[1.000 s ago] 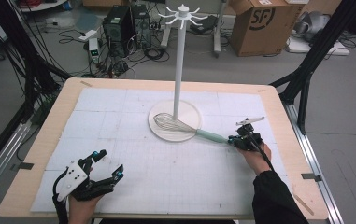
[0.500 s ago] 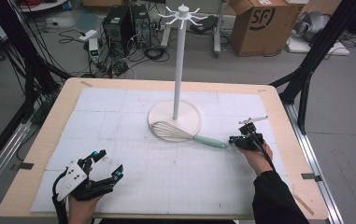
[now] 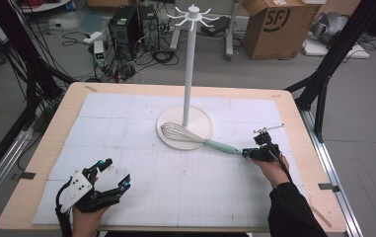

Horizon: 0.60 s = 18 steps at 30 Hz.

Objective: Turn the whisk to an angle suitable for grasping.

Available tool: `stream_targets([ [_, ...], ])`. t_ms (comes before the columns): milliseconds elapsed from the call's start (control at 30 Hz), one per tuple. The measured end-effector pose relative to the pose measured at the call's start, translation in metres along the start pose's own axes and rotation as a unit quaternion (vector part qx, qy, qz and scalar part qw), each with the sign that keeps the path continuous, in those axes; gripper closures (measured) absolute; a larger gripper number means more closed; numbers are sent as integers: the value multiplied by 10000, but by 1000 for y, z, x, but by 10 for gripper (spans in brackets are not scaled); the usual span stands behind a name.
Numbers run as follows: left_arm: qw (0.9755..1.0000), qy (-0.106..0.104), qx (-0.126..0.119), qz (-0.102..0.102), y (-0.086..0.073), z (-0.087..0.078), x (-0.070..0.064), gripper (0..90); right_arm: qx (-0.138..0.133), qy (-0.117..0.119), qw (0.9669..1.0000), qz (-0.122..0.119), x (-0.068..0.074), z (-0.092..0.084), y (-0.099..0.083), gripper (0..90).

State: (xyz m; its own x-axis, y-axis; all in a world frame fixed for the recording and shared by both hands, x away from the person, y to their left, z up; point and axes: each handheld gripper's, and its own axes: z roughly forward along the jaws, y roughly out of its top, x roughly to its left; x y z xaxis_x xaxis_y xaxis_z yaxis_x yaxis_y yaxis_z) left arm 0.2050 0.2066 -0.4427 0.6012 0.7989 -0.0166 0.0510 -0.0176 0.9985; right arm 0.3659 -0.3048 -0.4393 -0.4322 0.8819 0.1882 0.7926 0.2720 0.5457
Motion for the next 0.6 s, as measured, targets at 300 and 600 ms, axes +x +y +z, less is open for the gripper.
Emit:
stream_targets([
  [300, 10000, -3, -4, 8, 0, 0, 0, 216, -33, 25, 9997, 239, 5, 3, 1, 899],
  [600, 10000, -8, -9, 20, 0, 0, -1, 218, -104, -228, 9979, 603, 11, 4, 0, 900],
])
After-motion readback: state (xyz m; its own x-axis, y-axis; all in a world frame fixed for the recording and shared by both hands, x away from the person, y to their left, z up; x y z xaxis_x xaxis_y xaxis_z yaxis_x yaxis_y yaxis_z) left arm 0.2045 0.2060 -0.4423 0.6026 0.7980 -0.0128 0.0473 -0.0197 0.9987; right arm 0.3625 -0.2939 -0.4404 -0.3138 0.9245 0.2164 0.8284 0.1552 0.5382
